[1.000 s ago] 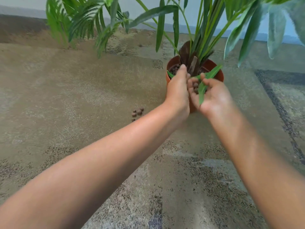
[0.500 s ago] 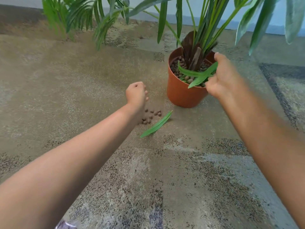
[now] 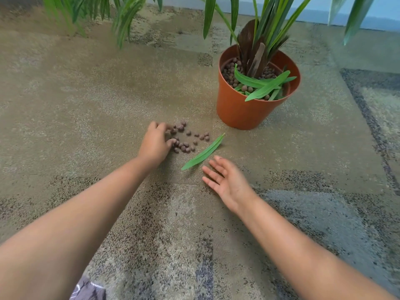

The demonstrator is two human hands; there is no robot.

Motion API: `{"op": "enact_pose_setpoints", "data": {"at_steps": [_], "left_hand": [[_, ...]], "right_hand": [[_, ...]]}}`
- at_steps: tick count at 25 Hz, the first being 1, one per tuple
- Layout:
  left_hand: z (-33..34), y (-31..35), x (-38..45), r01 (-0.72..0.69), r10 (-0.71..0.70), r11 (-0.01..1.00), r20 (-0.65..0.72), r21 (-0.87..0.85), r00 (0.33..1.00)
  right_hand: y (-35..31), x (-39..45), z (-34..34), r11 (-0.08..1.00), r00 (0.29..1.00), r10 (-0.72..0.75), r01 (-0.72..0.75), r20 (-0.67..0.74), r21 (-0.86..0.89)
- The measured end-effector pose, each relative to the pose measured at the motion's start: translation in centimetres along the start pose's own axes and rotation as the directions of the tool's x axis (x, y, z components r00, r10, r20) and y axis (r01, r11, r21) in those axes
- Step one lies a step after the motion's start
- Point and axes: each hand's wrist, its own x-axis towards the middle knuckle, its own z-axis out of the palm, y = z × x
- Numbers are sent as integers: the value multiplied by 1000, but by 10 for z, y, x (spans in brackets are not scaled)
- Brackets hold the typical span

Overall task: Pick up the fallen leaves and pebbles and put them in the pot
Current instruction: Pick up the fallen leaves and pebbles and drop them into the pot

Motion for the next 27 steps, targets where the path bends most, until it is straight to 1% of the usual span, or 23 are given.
{"op": "enact_pose_setpoints", "data": {"at_steps": [2, 4, 6, 9, 13, 16, 18, 21, 24, 26, 27], "left_hand": [[5, -2, -8, 20, -20, 1000, -16, -12, 1000], [8, -7, -15, -10, 11, 1000, -26, 11, 1000], [5, -10, -18, -52, 53, 998, -36, 26, 998], [2, -8, -18, -89, 92, 993, -33, 75, 995], [4, 2, -9, -60, 58, 982, 17, 179, 998], [5, 8, -5, -58, 58, 973, 11, 222, 998], [4, 7, -6, -66, 72, 975, -20, 213, 997], [2, 1, -12, -101, 110, 983, -53, 151, 993], [2, -3, -21, -121, 129, 981, -39, 152, 991], [-6, -4, -18, -80, 81, 992, -5, 101, 997], [-15, -5, -14, -21, 20, 999, 18, 32, 1000]], "right_hand": [[6, 12, -3, 1000, 997, -3, 3, 83, 2], [9, 18, -9, 998, 993, -5, -2, 122, 60], [14, 21, -16, 994, 991, -25, 11, 128, 106], [20, 20, -19, 993, 992, -51, 38, 116, 111], [19, 18, -18, 994, 991, -63, 51, 120, 101], [19, 19, -18, 995, 991, -60, 50, 116, 87], [19, 19, -19, 995, 991, -61, 50, 118, 89], [20, 20, -20, 994, 989, -65, 52, 131, 100], [20, 20, -22, 993, 988, -63, 48, 143, 110], [19, 20, -22, 993, 987, -64, 48, 150, 107], [19, 19, -22, 993, 986, -63, 47, 152, 105]]}}
